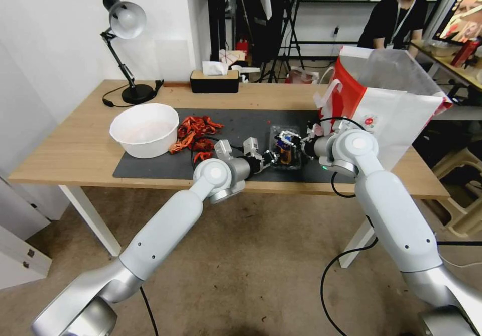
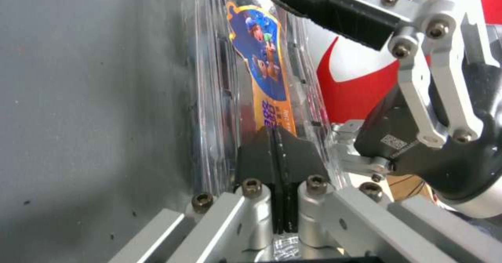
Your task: Close the takeout container lid, then place the container into the takeout bag.
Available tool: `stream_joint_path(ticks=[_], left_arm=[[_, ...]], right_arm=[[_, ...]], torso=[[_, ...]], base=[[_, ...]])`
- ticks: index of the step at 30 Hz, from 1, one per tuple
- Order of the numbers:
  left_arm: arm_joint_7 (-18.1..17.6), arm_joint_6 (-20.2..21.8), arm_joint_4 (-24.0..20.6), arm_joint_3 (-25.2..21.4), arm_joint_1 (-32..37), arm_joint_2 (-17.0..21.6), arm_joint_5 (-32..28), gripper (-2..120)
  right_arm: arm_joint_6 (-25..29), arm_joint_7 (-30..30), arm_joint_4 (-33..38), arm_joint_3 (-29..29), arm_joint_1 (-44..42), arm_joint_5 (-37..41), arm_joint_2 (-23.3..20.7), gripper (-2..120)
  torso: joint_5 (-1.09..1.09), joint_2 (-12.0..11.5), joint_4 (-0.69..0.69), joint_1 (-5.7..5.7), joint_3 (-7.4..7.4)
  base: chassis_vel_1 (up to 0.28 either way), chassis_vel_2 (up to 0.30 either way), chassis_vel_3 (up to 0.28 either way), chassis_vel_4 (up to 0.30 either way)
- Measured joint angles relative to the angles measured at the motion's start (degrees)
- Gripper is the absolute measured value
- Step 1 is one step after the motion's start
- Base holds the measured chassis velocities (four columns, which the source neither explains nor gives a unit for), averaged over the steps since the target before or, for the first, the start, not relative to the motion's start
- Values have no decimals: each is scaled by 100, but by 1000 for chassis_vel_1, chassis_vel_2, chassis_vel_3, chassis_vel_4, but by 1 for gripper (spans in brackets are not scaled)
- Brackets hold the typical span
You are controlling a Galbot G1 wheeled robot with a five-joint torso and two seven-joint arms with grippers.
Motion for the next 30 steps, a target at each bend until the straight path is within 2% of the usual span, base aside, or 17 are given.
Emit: stream_joint_path(ticks=[13, 16, 17, 20, 24, 26, 28, 30], left_arm=[[45, -26, 5, -9, 3, 7, 6, 0], [51, -41, 6, -13, 10, 7, 8, 0], [51, -41, 6, -13, 10, 7, 8, 0], [57, -55, 2, -16, 17, 4, 12, 0], [62, -59, -2, -16, 17, 18, 13, 0], [67, -61, -11, -23, 16, 40, 13, 0], [69, -62, -16, -29, 16, 45, 13, 0], [83, -65, -46, -78, 16, 67, 10, 0]], right_arm=[[4, 52, -162, 26, 54, 320, -1, 69], [4, 51, -185, 50, 27, 339, -4, 53], [4, 51, -185, 50, 27, 339, -4, 53], [4, 44, -208, 71, -1, 327, 12, 39], [4, 40, -238, 105, -15, 321, 43, 29], [2, 33, -255, 119, -29, 320, 54, 19], [2, 31, -257, 120, -33, 320, 55, 16], [1, 20, -258, 146, -48, 313, 70, 6]], torso=[[1, 1, 0, -1, 0], [2, 0, 0, 0, 0], [2, 0, 0, 0, 0], [3, 0, 2, 1, 2], [4, -1, 4, 1, 2], [5, -1, 7, 1, 2], [4, -2, 7, 2, 2], [3, -2, 7, 2, 2]], base=[[0, 0, 0, 0], [0, 0, 0, 0], [0, 0, 0, 0], [0, 0, 0, 0], [0, 0, 0, 0], [0, 0, 0, 0], [0, 0, 0, 0], [0, 0, 0, 0]])
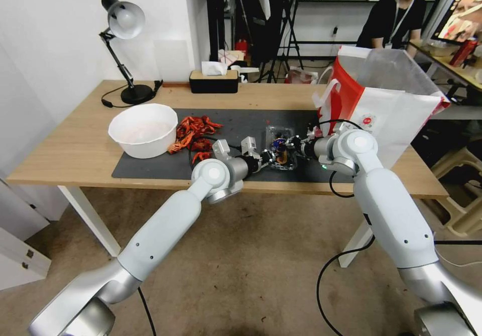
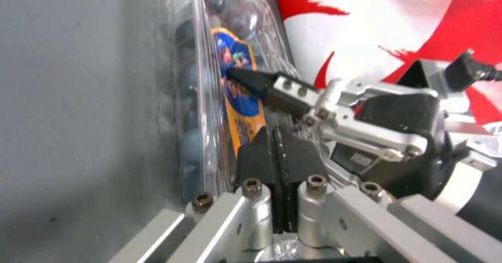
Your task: Close the takeout container lid, then place the container into the takeout bag.
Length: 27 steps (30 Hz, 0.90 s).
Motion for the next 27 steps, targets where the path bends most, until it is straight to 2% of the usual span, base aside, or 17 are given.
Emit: stream_joint_path(ticks=[3, 13, 24, 27], left_arm=[[10, -1, -55, -37, 17, 27, -7, 0], [3, 22, -426, -285, 311, 275, 55, 0], [323, -36, -1275, -898, 1262, 1047, 848, 0], [578, -77, -1608, -1103, 1653, 1314, 1176, 0]], right_arm=[[0, -8, 0, 31, -15, -6, 17, 0], [-5, -133, 43, 53, -30, -52, -8, 0], [-12, -450, 47, 102, -49, -196, -13, 0], [-12, -533, 36, 115, -50, -242, 6, 0]], torso=[[0, 0, -1, 0, 0], [-1, 0, -3, 0, 1], [-1, 0, -3, 0, 1], [-1, 0, -4, 0, 0]], base=[[0, 0, 0, 0], [0, 0, 0, 0], [0, 0, 0, 0], [0, 0, 0, 0]])
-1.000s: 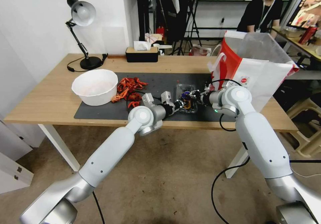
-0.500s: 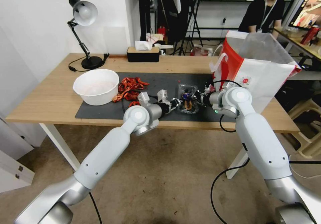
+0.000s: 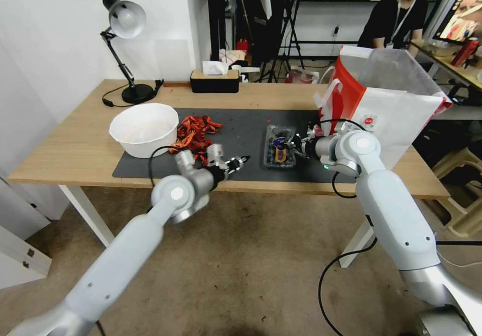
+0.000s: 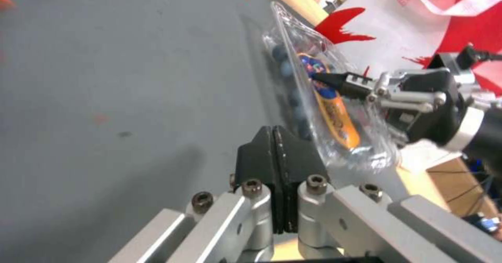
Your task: Close the takeout container lid, then place the container into the takeout bag.
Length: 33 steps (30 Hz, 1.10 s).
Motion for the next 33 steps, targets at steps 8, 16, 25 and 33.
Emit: stream_joint_path(ticks=[8, 16, 25, 33], left_arm=[[1180, -613, -585, -363, 835, 467, 1623, 9], [1499, -1648, -756, -673, 1908, 573, 3633, 36], [591, -2475, -837, -1131, 2968, 523, 5631, 66], [-289, -2454, -955, -1194, 3406, 255, 5905, 94]], right_arm=[[-1, -119, 10, -4, 12, -10, 18, 0], [4, -145, 62, 11, 4, -15, 37, 0], [8, -165, 155, 50, -37, -1, 4, 0], [14, -247, 211, 80, -49, -18, 25, 0]], torso=[[0, 1, 0, -1, 0], [-1, 1, 0, -1, -1], [1, 2, 1, -1, -1], [0, 2, 0, -1, -1]], base=[[0, 0, 0, 0], [0, 0, 0, 0], [0, 0, 0, 0], [0, 0, 0, 0]])
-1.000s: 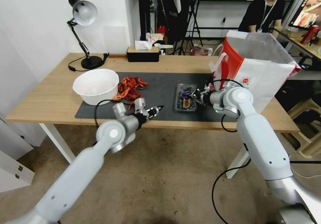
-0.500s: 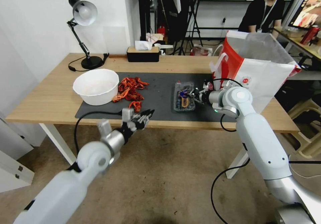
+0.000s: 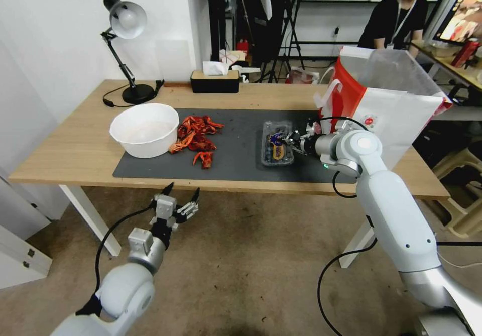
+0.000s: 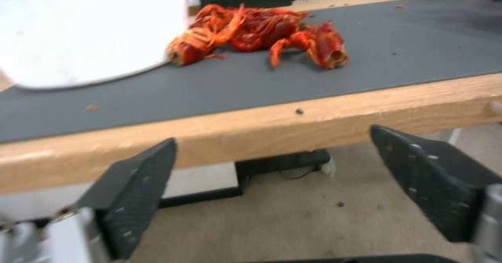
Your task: Close the takeout container lid, then place the container into the takeout bag.
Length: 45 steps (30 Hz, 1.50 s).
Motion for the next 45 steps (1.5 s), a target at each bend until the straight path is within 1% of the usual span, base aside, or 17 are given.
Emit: stream_joint_path(ticks=[1, 10, 13, 14, 16, 17, 19, 20, 21, 22, 25, 26, 31, 34, 39, 42, 45], left_arm=[[-50, 18, -34, -32, 70, -33, -41, 99], [-121, 41, -69, -149, 222, -134, -311, 100], [-150, 49, -70, -172, 286, -232, -326, 100], [-150, 49, -70, -172, 286, -232, -326, 100], [-158, 47, -52, -178, 318, -286, -326, 100], [-158, 47, -52, -178, 318, -286, -326, 100], [-160, 40, -26, -197, 342, -322, -329, 100], [-160, 40, -26, -197, 342, -322, -329, 100], [-160, 36, -15, -212, 353, -330, -339, 100], [-160, 36, -15, -212, 353, -330, -339, 100], [-160, 21, 1, -231, 385, -355, -357, 100], [-159, 15, 1, -237, 408, -383, -374, 100], [-161, 13, -2, -256, 418, -435, -382, 100], [-163, 9, -5, -281, 429, -466, -382, 100], [-163, 3, -12, -296, 457, -488, -380, 100], [-164, 1, -14, -297, 465, -537, -388, 100], [-164, 0, -14, -290, 460, -555, -392, 100]], right_arm=[[2, -22, 23, 0, -1, 0, 0, 0], [34, -443, 162, 76, -33, -187, -8, 0], [286, -1333, 380, 2, -124, -973, -104, 0], [286, -1333, 380, 2, -124, -973, -104, 0], [569, -2114, 515, -110, -193, -1693, -194, 0], [569, -2114, 515, -110, -193, -1693, -194, 0], [1180, -3128, 689, -271, -239, -2650, -333, 0], [1180, -3128, 689, -271, -239, -2650, -333, 0], [1526, -3524, 739, -307, -239, -3033, -382, 0], [1526, -3524, 739, -307, -239, -3033, -382, 0], [2195, -3906, 812, -380, -180, -3602, -461, 0], [2543, -3938, 863, -413, -78, -3815, -502, 0], [3051, -3762, 893, -438, 171, -4088, -570, 0], [3371, -3337, 866, -375, 470, -4480, -667, 0], [3431, -2751, 811, -257, 748, -5021, -781, 0], [3287, -2078, 656, 5, 1004, -5558, -947, 0], [3186, -1841, 571, 127, 1071, -5648, -1036, 0]], torso=[[0, 0, 0, 0, 0], [1, 0, 0, 0, 0], [0, 0, 0, 0, 0], [0, 0, 0, 0, 0], [1, 0, 0, 0, 0], [1, 0, 0, 0, 0], [0, 0, 0, 0, 0], [0, 0, 0, 0, 0], [1, 0, 0, 0, 0], [1, 0, 0, 0, 0], [1, 0, -1, 0, 0], [0, 0, 0, 0, 0], [0, 0, 1, 0, 0], [1, 0, 1, 0, 1], [1, 0, 1, 0, 1], [1, 0, 0, 0, 1], [1, -1, -1, 0, 1]], base=[[0, 0, 0, 0], [0, 0, 0, 0], [0, 0, 0, 0], [0, 0, 0, 0], [0, 0, 0, 0], [0, 0, 0, 0], [0, 0, 0, 0], [0, 0, 0, 0], [0, 0, 0, 0], [0, 0, 0, 0], [0, 0, 0, 0], [0, 0, 0, 0], [0, 0, 0, 0], [0, 0, 0, 0], [0, 0, 0, 0], [0, 0, 0, 0], [0, 0, 0, 0]])
